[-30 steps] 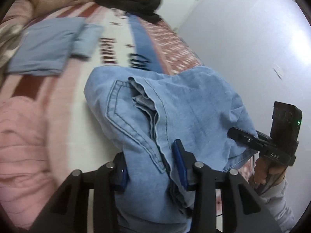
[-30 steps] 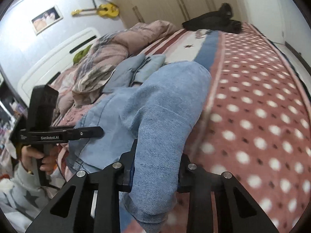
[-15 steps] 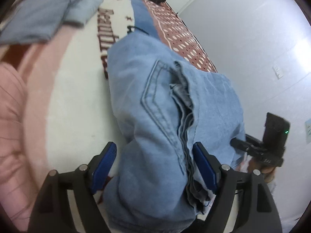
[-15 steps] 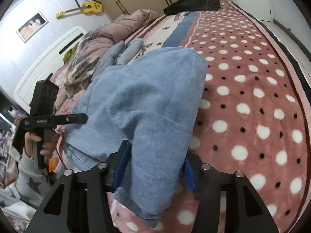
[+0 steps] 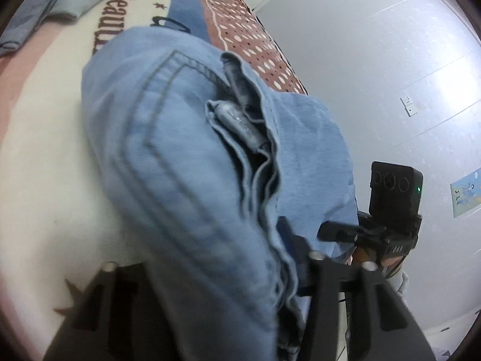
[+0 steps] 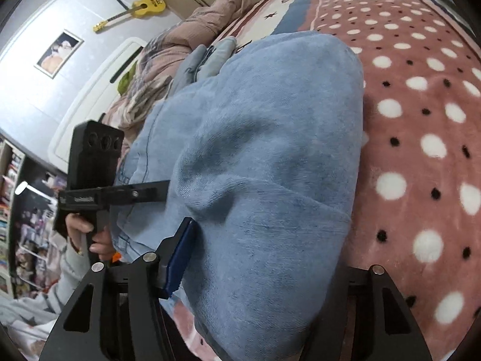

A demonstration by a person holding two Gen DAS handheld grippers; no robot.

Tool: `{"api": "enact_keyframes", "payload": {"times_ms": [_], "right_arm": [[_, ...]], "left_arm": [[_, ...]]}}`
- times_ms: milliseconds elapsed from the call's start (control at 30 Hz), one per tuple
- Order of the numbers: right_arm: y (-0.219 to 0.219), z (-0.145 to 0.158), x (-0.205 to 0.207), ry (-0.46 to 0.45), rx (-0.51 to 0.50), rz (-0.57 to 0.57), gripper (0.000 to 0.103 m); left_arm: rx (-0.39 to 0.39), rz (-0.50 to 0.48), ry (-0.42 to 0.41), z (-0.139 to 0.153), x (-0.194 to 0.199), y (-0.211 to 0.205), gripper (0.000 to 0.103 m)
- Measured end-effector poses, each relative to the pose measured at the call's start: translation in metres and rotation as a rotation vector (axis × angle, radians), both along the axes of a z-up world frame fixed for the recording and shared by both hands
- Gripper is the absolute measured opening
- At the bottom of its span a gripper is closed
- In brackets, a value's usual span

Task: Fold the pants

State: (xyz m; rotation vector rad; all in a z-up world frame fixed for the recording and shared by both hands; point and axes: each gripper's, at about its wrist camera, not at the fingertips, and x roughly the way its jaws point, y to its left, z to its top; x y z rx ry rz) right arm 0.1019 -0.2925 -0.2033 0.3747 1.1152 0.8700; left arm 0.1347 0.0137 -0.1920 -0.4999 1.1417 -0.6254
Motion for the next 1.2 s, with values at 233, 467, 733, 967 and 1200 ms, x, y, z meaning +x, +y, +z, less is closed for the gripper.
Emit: {"api": "enact_keyframes", "payload": {"times_ms": [233,467,733,967,1200], "right_arm": [[-0.017,-0.002,0.014,0.038,0.074,-0.055,0.039],[-0.003,0.051,-0.010,-0.138,0.034,-0.060,0.029],[0.020,0.102,-0.036,-0.237,0.039,-0.029,0.029],[0.053,0.129,-0.063,-0.282,0.028,0.016,0.029],[0.092,0.148,-0.093,-0.324,0.018,0.058,0.029]], "left_arm": [[0.046,-0.009,-0.070,0.025,-0.015,-0.008,0.025],[0.045,0.009,-0.151,0.065,-0.030,0.004,0.024],[0.091,0.037,-0.256,0.110,-0.066,0.032,0.024],[0.130,0.087,-0.311,0.132,-0.112,0.064,0.025],[0.182,0.135,-0.364,0.148,-0.148,0.089,0.025]]}}
